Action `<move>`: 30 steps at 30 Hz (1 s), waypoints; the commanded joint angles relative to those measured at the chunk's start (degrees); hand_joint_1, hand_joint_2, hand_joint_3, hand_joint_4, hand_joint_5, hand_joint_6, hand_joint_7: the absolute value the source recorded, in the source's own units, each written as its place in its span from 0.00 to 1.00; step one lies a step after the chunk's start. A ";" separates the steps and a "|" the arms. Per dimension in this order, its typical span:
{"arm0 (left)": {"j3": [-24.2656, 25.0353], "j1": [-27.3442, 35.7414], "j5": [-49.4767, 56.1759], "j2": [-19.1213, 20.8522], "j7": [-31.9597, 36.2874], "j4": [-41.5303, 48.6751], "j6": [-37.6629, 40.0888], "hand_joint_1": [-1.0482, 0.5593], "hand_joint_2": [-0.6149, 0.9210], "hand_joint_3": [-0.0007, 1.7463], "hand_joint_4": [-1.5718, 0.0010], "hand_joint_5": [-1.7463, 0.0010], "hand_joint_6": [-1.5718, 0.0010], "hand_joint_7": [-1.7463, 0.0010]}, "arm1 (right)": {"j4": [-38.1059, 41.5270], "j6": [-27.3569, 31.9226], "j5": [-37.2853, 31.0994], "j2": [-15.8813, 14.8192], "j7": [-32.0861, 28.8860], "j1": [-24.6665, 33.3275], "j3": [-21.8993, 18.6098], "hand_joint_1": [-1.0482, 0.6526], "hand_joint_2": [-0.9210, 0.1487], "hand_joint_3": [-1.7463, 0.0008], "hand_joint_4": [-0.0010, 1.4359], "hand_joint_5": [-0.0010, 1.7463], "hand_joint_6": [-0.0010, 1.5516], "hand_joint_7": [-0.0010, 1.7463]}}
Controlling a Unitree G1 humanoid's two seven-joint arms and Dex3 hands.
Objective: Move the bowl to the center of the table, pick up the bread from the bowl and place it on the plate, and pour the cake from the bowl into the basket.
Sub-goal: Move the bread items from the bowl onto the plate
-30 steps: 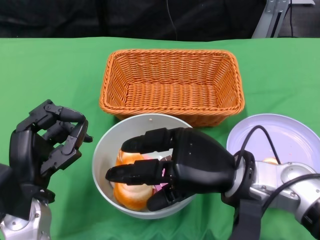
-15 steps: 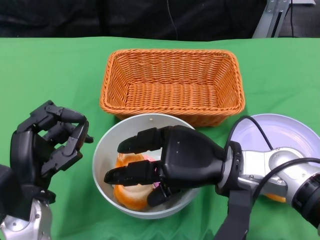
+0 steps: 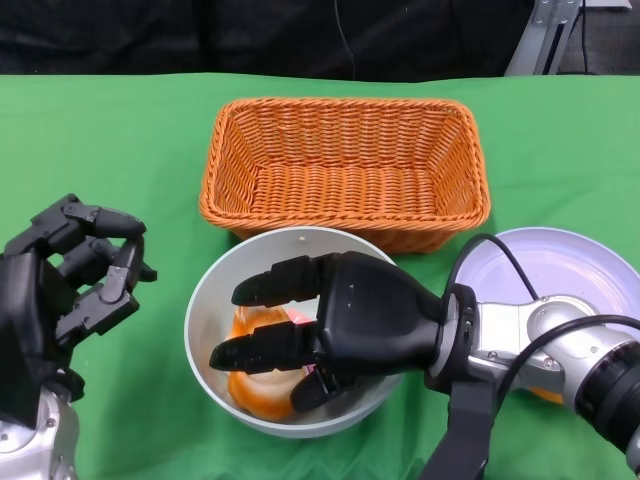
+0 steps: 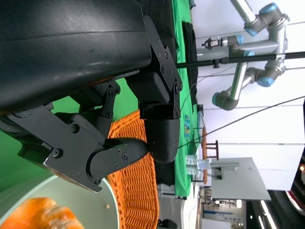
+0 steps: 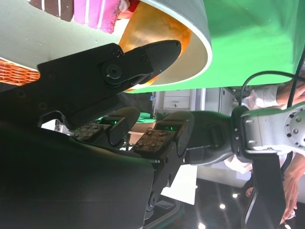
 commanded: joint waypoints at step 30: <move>0.29 0.34 2.87 1.18 1.37 1.21 -2.15 0.59 0.76 0.55 0.49 0.18 0.45 0.36 | 5.58 2.00 2.17 2.58 7.83 -3.62 3.05 0.33 0.00 0.99 0.37 0.57 0.39 0.41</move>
